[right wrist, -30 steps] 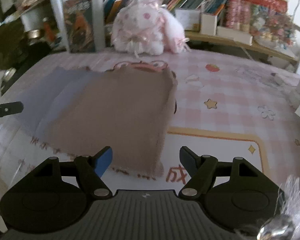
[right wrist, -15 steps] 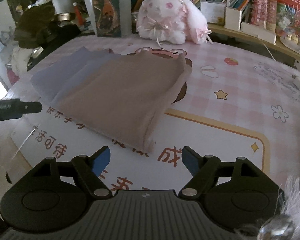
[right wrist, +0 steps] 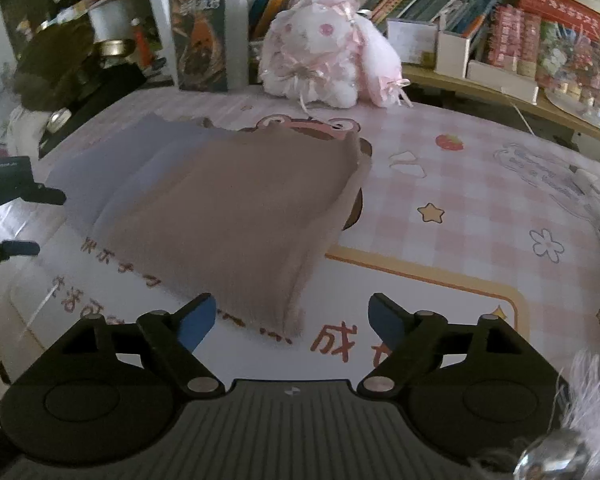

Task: Fold clothes
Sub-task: 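Move both tools to the folded sweater's side edges, then close the right tool on the beige edge while the left tool pinches the lavender edge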

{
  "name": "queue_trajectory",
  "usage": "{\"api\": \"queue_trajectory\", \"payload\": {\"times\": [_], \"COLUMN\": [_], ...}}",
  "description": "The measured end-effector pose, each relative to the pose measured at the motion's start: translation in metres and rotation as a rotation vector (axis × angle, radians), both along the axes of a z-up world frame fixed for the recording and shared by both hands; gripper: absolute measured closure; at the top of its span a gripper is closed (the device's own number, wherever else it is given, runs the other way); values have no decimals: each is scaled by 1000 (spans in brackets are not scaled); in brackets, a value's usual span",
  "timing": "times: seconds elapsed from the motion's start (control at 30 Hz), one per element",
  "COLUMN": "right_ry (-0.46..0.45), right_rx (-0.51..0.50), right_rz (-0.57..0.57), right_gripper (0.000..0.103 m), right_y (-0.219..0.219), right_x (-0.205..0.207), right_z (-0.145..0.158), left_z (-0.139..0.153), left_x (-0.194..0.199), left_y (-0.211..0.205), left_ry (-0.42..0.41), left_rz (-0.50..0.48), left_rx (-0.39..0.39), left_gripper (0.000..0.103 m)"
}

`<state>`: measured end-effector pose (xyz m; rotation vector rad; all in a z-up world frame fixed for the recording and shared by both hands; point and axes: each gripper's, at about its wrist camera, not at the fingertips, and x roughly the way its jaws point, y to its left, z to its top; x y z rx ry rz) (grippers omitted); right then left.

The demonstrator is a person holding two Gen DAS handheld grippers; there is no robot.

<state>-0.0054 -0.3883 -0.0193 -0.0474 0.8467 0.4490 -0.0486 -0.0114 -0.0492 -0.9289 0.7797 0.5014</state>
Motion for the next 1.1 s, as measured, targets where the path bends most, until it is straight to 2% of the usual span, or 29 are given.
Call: {"api": "queue_trajectory", "payload": {"times": [0.17, 0.23, 0.3, 0.37, 0.47, 0.5, 0.57, 0.6, 0.7, 0.87, 0.9, 0.97, 1.07, 1.1], "right_ry": [10, 45, 84, 114, 136, 141, 155, 160, 165, 168, 167, 165, 164, 163], "right_rx": [28, 71, 117, 132, 116, 106, 90, 88, 96, 99, 97, 92, 84, 79], "right_rz": [-81, -114, -150, -188, -215, -221, -230, -235, -244, -256, -257, -259, -262, -262], "right_gripper": [20, 25, 43, 55, 66, 68, 71, 74, 78, 78, 78, 78, 78, 78], "right_y": [3, 0, -3, -3, 2, 4, 7, 9, 13, 18, 19, 20, 22, 23], "right_x": [8, 14, 22, 29, 36, 38, 40, 40, 41, 42, 42, 42, 42, 42], "right_z": [3, 2, 0, -2, -5, -7, -11, -13, -18, -22, -23, -23, -24, -24], "left_z": [-10, -13, -17, -19, -23, -24, -25, -25, -27, -30, -28, -14, 17, 18], "left_x": [1, 2, 3, 4, 9, 11, 12, 13, 16, 22, 23, 22, 31, 34], "left_y": [28, 39, 50, 58, 68, 70, 73, 74, 75, 77, 77, 68, 40, 36], "left_ry": [-38, -63, -90, -108, -125, -127, -115, -102, -103, -100, -107, -180, -248, -239], "left_rz": [65, 82, 106, 129, 140, 142, 159, 176, 198, 174, 160, 84, -155, -187], "left_rx": [-103, -146, -184, -214, -240, -245, -233, -221, -215, -205, -193, -107, 160, 197], "left_gripper": [19, 21, 21, 23, 28, 32, 51, 63, 66, 84, 91, 94, 94, 93]}}
